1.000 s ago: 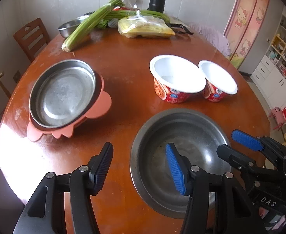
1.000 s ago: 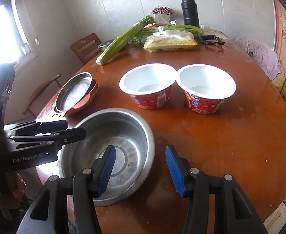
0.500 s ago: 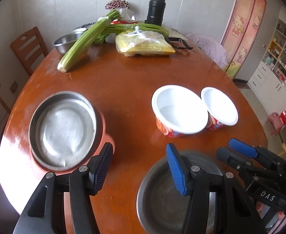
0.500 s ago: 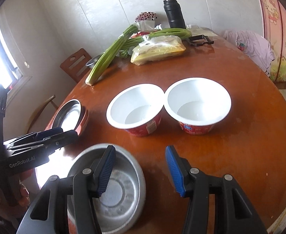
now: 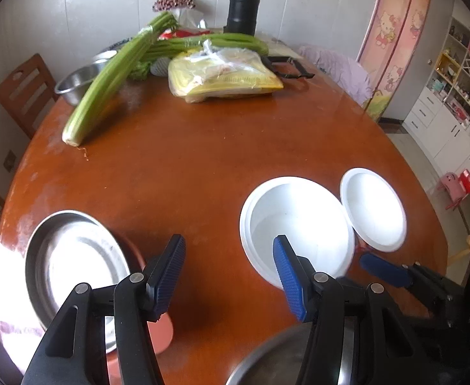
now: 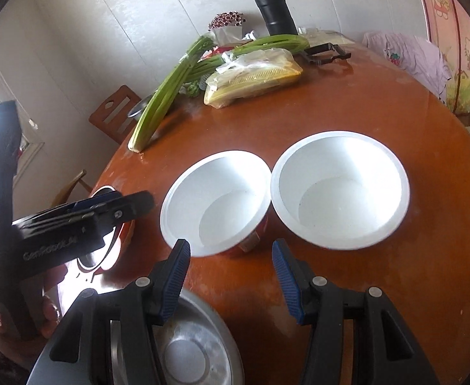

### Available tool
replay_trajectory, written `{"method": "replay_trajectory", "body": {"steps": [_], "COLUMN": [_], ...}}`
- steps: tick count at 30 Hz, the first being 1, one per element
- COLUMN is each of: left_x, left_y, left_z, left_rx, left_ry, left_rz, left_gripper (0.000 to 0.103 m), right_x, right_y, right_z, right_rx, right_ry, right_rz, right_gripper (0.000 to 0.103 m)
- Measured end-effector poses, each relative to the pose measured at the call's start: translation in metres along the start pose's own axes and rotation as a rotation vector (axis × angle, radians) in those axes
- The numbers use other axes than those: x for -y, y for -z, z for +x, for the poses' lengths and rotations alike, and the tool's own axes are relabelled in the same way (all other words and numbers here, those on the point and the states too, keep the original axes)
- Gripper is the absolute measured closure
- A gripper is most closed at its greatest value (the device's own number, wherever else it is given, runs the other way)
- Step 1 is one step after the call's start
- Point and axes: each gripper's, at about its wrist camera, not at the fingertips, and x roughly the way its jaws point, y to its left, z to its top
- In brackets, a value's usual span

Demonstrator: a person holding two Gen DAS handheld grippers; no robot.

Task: Organize plates and bowls
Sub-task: 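Move the left tool to a white paper bowl and grasp its rim, then lift the white paper bowl toward the steel basin with the left tool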

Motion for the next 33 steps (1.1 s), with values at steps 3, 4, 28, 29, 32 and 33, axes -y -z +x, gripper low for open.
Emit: {"method": "replay_trajectory", "body": {"steps": [3, 4, 28, 29, 32, 33], "left_x": [0.002, 0.002, 0.004, 0.005, 0.007, 0.008], "left_y": [-0.007, -0.009, -0.02, -0.02, -0.019, -0.019], "left_z": [0.012, 0.015, 0.074, 0.075, 0.074, 0.073], "left_rx": [-0.021, -0.026, -0.141, -0.142, -0.141, -0.139], "left_ry": [0.01, 0.011, 0.088, 0.093, 0.109, 0.111], "left_rz": [0.006, 0.008, -0.016, -0.015, -0.009, -0.008], "left_gripper": [0.045, 0.045, 0.074, 0.079, 0.086, 0.086], "right_x": [0.0, 0.001, -0.005, -0.006, -0.008, -0.008], "right_y": [-0.003, -0.003, -0.019, -0.019, -0.02, -0.02], "right_z": [0.006, 0.009, 0.034, 0.034, 0.036, 0.036], "right_rx": [-0.008, -0.013, -0.036, -0.037, -0.04, -0.04], "right_ry": [0.002, 0.004, 0.043, 0.043, 0.047, 0.045], "right_rz": [0.001, 0.004, -0.053, -0.056, -0.068, -0.07], "right_gripper": [0.05, 0.05, 0.05, 0.05, 0.051, 0.051]}}
